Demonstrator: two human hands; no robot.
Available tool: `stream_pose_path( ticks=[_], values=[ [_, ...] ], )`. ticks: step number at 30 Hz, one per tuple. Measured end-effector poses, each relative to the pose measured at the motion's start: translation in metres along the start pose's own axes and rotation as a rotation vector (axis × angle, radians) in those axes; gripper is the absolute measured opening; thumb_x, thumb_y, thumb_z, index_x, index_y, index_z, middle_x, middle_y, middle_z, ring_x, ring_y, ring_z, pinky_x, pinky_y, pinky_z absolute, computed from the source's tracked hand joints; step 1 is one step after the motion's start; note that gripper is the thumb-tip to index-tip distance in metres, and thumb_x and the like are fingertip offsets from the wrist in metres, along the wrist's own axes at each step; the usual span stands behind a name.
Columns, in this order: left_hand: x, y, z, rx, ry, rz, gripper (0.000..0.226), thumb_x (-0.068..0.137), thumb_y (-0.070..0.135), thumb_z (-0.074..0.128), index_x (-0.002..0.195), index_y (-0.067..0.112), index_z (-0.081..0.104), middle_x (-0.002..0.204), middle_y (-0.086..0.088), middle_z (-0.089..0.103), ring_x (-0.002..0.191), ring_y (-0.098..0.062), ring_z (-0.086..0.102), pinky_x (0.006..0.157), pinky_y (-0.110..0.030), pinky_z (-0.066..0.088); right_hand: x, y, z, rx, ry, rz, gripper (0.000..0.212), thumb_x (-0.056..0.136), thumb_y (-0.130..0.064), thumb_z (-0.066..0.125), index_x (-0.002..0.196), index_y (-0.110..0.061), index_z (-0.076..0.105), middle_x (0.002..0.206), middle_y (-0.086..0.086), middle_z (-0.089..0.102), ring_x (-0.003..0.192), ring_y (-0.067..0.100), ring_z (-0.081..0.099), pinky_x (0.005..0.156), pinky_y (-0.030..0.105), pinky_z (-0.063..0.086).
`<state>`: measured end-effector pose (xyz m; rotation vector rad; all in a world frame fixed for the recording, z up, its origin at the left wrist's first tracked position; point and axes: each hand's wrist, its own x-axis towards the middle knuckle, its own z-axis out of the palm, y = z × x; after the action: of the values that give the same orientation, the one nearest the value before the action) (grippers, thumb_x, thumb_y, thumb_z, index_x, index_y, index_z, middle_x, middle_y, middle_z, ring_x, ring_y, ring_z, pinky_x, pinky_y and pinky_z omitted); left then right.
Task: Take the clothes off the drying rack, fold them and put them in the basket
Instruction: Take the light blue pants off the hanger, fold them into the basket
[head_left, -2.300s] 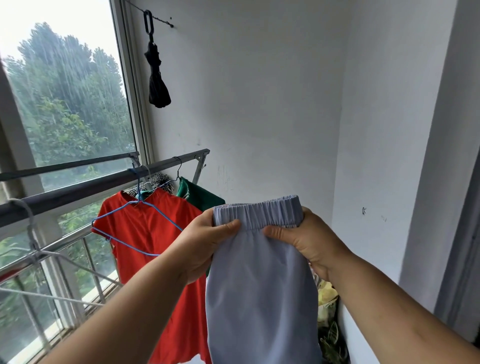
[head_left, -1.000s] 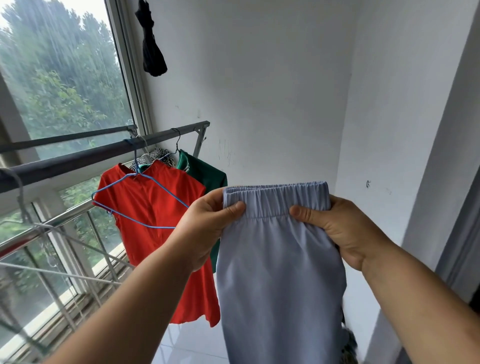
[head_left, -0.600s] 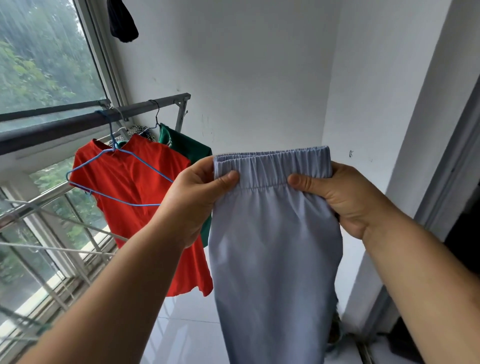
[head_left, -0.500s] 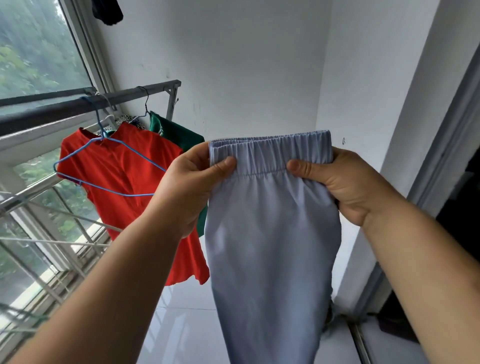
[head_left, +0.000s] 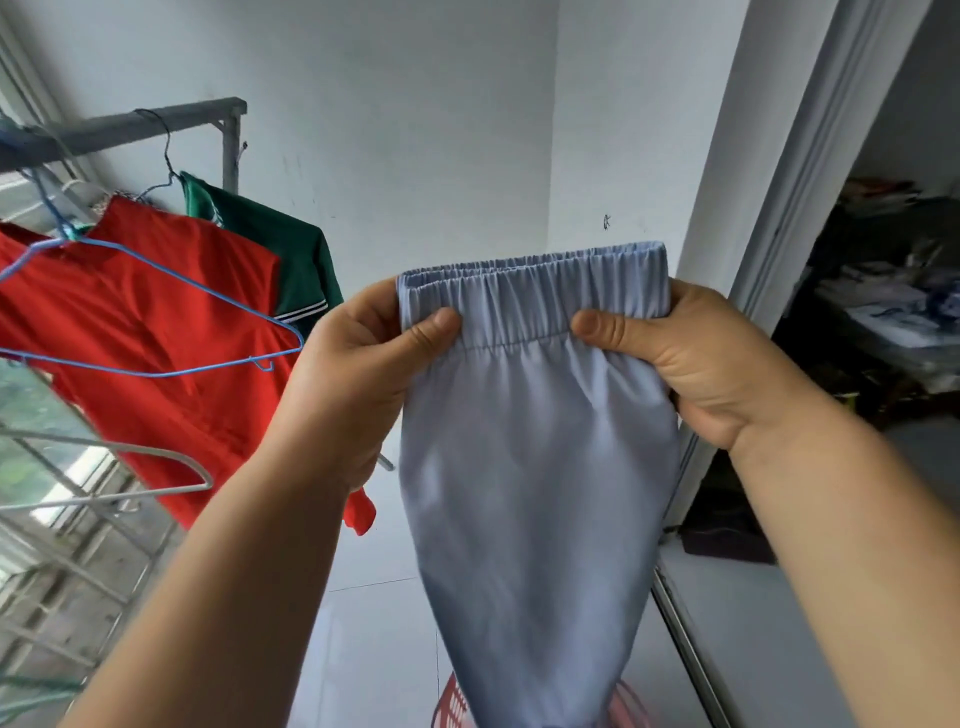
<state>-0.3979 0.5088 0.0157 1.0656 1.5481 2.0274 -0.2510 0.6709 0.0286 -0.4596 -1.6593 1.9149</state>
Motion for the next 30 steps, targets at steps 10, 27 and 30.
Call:
stream_pose_path(
  ticks=[10,27,30],
  values=[
    [-0.016,-0.017,0.009,0.018,-0.059,-0.04,0.021,0.082,0.012,0.065,0.101,0.014,0.072,0.096,-0.004,0.074,0.089,-0.016,0.069,0.077,-0.027,0.054,-0.022,0.022,-0.016,0.036,0.015,0.049,0.032,0.067,-0.009,0.075,0.099,-0.008,0.071,0.093,0.008,0.077,0.088,0.019,0.074,0.071,0.023,0.058],
    [-0.084,-0.046,0.052,0.048,0.061,-0.134,0.024,0.078,0.007,0.072,0.1,0.016,0.074,0.098,-0.007,0.072,0.092,-0.023,0.065,0.084,-0.037,0.054,-0.048,0.058,-0.075,-0.024,-0.181,0.159,0.039,0.06,-0.016,0.079,0.099,-0.017,0.073,0.097,0.002,0.077,0.091,0.017,0.074,0.078,0.024,0.059],
    [-0.103,-0.06,0.058,0.028,0.087,-0.168,0.028,0.072,0.013,0.074,0.099,0.017,0.075,0.1,-0.006,0.073,0.094,-0.019,0.067,0.084,-0.031,0.056,-0.053,0.081,-0.086,0.007,-0.233,0.23,0.038,0.061,-0.013,0.078,0.098,-0.017,0.073,0.097,0.004,0.077,0.092,0.017,0.074,0.077,0.023,0.058]
  ],
)
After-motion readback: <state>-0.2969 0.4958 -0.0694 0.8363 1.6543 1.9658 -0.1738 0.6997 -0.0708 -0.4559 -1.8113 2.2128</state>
